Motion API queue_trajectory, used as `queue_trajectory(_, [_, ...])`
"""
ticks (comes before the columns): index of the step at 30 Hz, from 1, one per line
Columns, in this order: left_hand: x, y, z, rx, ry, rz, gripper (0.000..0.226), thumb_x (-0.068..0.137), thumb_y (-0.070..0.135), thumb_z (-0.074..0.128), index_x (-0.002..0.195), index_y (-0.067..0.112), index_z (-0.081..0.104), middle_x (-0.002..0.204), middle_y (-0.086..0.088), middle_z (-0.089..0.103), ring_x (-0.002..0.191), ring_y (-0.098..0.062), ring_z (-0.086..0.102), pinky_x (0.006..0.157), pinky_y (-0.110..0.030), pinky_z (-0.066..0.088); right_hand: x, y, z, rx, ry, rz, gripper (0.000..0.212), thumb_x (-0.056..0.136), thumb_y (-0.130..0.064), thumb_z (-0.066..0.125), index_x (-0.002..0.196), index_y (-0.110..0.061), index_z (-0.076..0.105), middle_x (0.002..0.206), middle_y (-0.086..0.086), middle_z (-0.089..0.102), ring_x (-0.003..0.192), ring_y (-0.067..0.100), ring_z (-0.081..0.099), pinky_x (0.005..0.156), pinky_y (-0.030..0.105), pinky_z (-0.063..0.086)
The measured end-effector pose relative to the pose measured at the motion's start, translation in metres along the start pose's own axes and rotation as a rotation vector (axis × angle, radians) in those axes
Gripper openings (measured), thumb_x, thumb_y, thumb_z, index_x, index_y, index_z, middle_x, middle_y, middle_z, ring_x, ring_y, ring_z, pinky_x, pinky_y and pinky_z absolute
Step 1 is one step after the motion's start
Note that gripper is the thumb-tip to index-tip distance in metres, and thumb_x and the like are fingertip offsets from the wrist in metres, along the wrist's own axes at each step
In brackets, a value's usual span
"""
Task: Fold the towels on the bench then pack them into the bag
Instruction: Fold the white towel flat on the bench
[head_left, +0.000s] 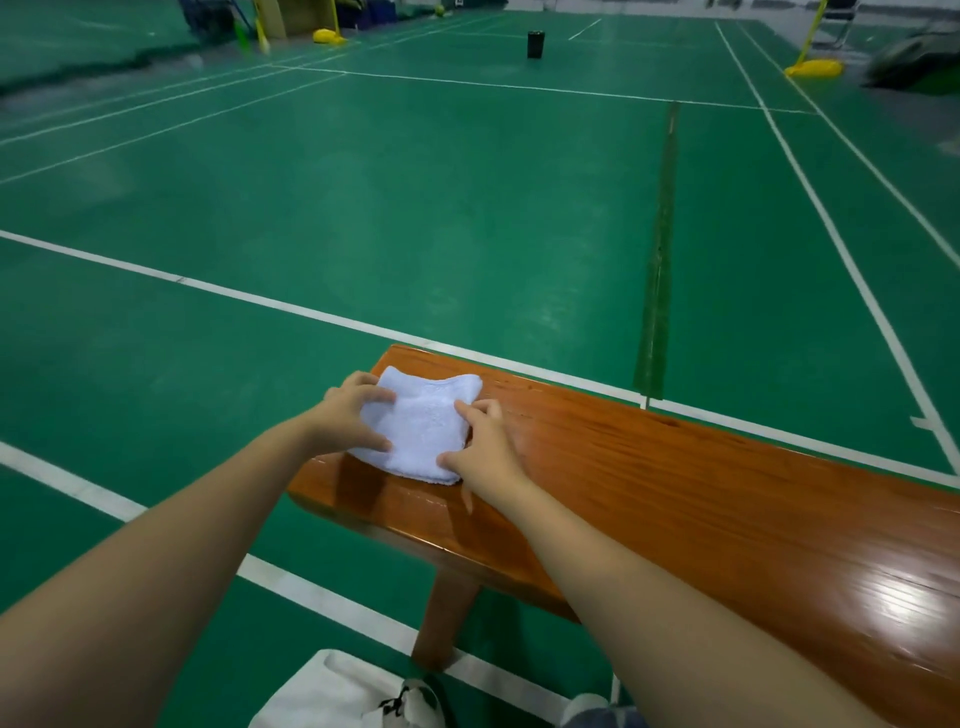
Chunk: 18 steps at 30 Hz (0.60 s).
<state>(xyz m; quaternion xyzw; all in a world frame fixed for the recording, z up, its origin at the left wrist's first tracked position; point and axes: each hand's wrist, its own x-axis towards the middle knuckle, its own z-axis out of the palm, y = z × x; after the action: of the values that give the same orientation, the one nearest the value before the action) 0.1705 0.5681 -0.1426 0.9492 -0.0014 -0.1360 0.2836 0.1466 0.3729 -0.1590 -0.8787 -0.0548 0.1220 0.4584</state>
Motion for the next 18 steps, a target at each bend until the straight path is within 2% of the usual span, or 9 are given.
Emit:
queue_trajectory(3, [0.001,-0.006,0.009,0.113,-0.009,-0.051,0.07,0.073,0.029,0.079,0.135,0.017,0.048,0.149,0.0,0.021,0.136,-0.029,0.016,0.114,-0.048,0.017,0.001,0.007,0.003,-0.135,0.031,0.029,0.072,0.08,-0.024,0.073,0.141,-0.011,0.037,0.136,0.004,0.026,0.117,0.022,0.041,0.094,0.029,0.045])
queue_trajectory(6, [0.002,-0.005,0.014,0.144,0.052,-0.053,0.069,0.074,0.031,0.078,0.135,0.019,0.047,0.15,-0.002,0.023,0.136,-0.028,0.017,0.112,-0.046,0.019,-0.001,0.011,-0.001,-0.116,0.056,0.061,0.067,0.079,-0.029,0.075,0.135,-0.011,0.043,0.128,0.004,0.028,0.113,0.02,0.041,0.09,0.026,0.042])
queue_trajectory(10, [-0.006,0.008,0.017,0.23,0.121,-0.047,0.069,0.076,0.031,0.076,0.136,0.022,0.046,0.153,-0.001,0.019,0.139,-0.028,0.015,0.112,-0.043,0.02,-0.011,0.008,-0.01,-0.106,0.059,0.05,0.064,0.08,-0.029,0.073,0.135,-0.012,0.044,0.13,0.004,0.029,0.112,0.019,0.041,0.085,0.023,0.039])
queue_trajectory(15, [-0.03,0.041,0.026,0.071,0.208,0.069,0.059,0.079,0.025,0.074,0.133,0.021,0.049,0.152,-0.001,0.026,0.138,-0.025,0.019,0.111,-0.04,0.021,-0.041,0.015,-0.041,-0.083,0.135,0.005,0.06,0.08,-0.026,0.073,0.133,-0.019,0.047,0.128,0.001,0.033,0.1,0.014,0.04,0.08,0.023,0.037])
queue_trajectory(18, [-0.043,0.075,0.035,0.084,0.273,0.172,0.055,0.08,0.024,0.073,0.131,0.018,0.053,0.149,-0.004,0.03,0.137,-0.026,0.026,0.11,-0.039,0.024,-0.07,0.024,-0.069,-0.092,0.197,0.017,0.063,0.079,-0.027,0.073,0.135,-0.023,0.046,0.126,-0.002,0.038,0.111,0.016,0.045,0.088,0.025,0.042])
